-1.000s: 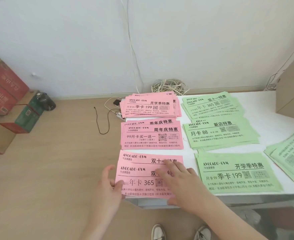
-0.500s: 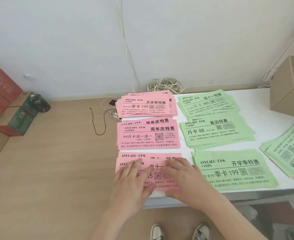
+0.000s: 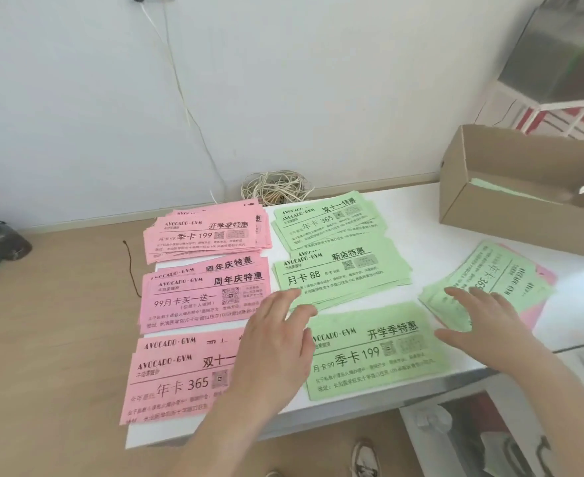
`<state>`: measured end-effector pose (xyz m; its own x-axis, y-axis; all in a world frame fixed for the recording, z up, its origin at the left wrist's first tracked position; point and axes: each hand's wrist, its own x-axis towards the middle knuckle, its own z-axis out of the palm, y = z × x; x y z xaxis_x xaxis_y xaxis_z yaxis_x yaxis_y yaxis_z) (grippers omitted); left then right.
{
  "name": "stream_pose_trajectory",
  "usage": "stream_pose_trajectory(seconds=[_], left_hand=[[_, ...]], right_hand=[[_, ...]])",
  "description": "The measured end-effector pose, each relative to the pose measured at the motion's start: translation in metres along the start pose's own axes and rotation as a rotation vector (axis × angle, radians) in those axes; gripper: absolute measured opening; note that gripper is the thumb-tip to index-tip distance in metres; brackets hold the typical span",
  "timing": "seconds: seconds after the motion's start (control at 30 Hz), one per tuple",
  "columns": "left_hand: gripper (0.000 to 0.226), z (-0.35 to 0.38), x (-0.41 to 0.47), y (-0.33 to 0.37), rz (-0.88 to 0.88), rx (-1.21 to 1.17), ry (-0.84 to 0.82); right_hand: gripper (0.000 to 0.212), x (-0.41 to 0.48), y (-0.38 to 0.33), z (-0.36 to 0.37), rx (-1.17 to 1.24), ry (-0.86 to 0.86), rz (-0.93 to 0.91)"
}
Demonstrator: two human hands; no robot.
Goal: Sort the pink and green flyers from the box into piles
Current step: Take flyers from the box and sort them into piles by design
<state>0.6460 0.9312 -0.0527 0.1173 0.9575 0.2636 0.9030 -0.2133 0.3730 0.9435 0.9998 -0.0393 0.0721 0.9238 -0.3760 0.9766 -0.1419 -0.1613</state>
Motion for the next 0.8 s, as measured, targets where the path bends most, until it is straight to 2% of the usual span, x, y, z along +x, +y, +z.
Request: stream_pose_trajectory(seconds=[0.07, 0.17, 0.23, 0.27, 0.33, 0.37, 0.43, 0.57, 0.7, 0.8], left_hand=[[0.026, 0.021, 0.024, 0.034, 0.063, -0.027, -0.047], [0.031, 0.054, 0.061, 0.088, 0.165, -0.036, -0.165], [0.041, 0.076, 0.082, 0.123, 0.189, -0.024, -0.379], [0.048, 0.087, 0.091, 0.139, 0.201, 0.008, -0.475], [0.065, 0.11, 0.105, 0.164, 0.224, 0.071, -0.57], [0.075, 0.122, 0.109, 0.171, 0.212, 0.09, -0.612], [0.088, 0.137, 0.114, 0.18, 0.181, 0.136, -0.674], [0.087, 0.145, 0.121, 0.191, 0.16, 0.226, -0.693], [0.069, 0.146, 0.127, 0.2, 0.131, 0.283, -0.69], [0.058, 0.148, 0.132, 0.193, 0.193, 0.355, -0.56]], right_hand=[[0.097, 0.01, 0.024, 0.007, -0.049, -0.078, 0.057], [0.098, 0.017, 0.045, 0.01, -0.029, -0.046, 0.021], [0.087, 0.02, 0.05, 0.012, -0.038, 0.062, -0.013], [0.075, 0.021, 0.052, 0.012, -0.029, 0.119, -0.024], [0.044, 0.023, 0.056, 0.011, -0.028, 0.204, -0.039], [0.035, 0.024, 0.061, 0.012, -0.014, 0.222, -0.037], [0.038, 0.026, 0.075, 0.014, 0.125, 0.235, -0.032], [0.046, 0.023, 0.107, 0.01, 0.733, 0.259, 0.054], [0.036, 0.021, 0.125, 0.006, 0.905, 0.242, 0.149], [0.036, 0.021, 0.124, 0.007, 0.9, 0.189, 0.144]])
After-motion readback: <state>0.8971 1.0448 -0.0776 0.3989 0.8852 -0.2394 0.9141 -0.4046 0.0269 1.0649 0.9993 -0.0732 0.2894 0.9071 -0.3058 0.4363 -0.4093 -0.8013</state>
